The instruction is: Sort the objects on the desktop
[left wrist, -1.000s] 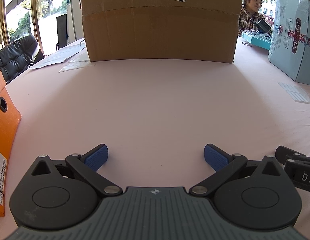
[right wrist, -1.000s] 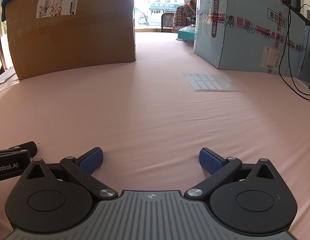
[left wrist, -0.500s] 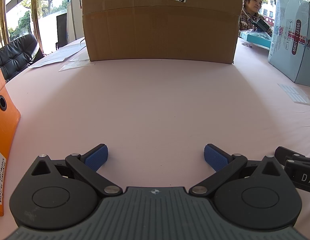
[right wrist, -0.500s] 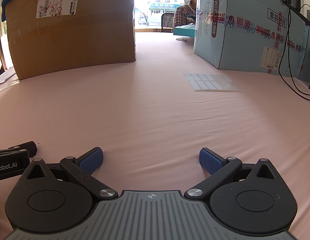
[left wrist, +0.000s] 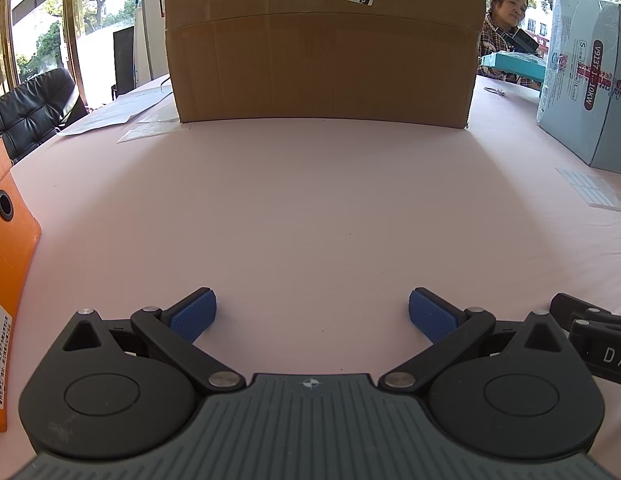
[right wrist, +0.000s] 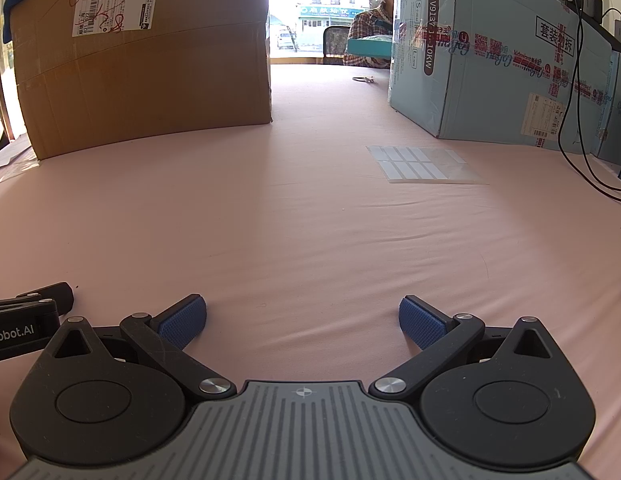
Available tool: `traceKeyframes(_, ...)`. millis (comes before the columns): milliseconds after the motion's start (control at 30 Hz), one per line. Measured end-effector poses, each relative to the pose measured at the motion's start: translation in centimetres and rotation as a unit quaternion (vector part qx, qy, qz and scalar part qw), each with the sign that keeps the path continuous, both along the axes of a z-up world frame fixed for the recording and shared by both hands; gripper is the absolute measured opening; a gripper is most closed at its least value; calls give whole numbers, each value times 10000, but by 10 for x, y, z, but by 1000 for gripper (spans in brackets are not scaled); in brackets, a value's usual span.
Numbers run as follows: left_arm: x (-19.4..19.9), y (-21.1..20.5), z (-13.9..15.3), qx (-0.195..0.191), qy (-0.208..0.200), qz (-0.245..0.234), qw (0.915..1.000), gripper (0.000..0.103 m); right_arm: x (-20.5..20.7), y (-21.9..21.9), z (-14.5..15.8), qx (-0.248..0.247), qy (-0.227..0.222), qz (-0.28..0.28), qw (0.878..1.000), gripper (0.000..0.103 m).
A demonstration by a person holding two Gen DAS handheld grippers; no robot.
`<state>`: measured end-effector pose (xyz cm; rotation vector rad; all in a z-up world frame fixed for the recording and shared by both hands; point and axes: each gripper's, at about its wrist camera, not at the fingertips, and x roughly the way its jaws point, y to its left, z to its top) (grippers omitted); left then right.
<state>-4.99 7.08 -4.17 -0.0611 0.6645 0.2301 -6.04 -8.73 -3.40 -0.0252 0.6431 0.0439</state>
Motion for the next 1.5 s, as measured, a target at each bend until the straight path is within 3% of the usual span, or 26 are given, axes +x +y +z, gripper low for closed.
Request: traceKeyframes(1500,1,-2,0,35,29,9,10000,103,3,8,-1,-67,15,-119,9999,103)
